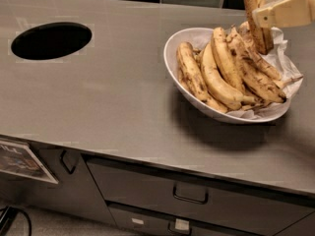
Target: Pick banana from white bowl
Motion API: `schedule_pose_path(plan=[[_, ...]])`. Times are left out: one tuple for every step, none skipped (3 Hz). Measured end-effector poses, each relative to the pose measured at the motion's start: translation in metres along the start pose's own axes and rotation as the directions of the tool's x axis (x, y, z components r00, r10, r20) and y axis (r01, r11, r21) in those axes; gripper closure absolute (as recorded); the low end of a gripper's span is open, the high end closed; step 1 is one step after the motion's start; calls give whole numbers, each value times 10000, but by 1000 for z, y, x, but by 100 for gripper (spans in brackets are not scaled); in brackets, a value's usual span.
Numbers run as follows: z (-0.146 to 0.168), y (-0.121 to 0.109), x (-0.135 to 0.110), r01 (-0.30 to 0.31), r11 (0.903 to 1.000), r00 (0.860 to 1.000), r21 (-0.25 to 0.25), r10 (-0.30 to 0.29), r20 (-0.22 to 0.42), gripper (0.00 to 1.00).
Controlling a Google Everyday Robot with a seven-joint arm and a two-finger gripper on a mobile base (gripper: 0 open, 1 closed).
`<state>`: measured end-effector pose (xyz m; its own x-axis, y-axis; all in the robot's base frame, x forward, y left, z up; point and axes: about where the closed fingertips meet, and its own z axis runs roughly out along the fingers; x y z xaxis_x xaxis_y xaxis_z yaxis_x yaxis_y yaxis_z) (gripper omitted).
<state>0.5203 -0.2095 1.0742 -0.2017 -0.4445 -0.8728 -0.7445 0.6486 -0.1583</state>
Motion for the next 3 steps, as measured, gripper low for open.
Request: schedule_pose_path(plan=[[-14, 12, -7, 216, 9986, 9995, -488, -204, 255, 100], [-23, 22, -9, 263, 9939, 9984, -1075, -208, 525, 100], [-27, 31, -7, 260, 9878, 9987, -1534, -189, 479, 100]])
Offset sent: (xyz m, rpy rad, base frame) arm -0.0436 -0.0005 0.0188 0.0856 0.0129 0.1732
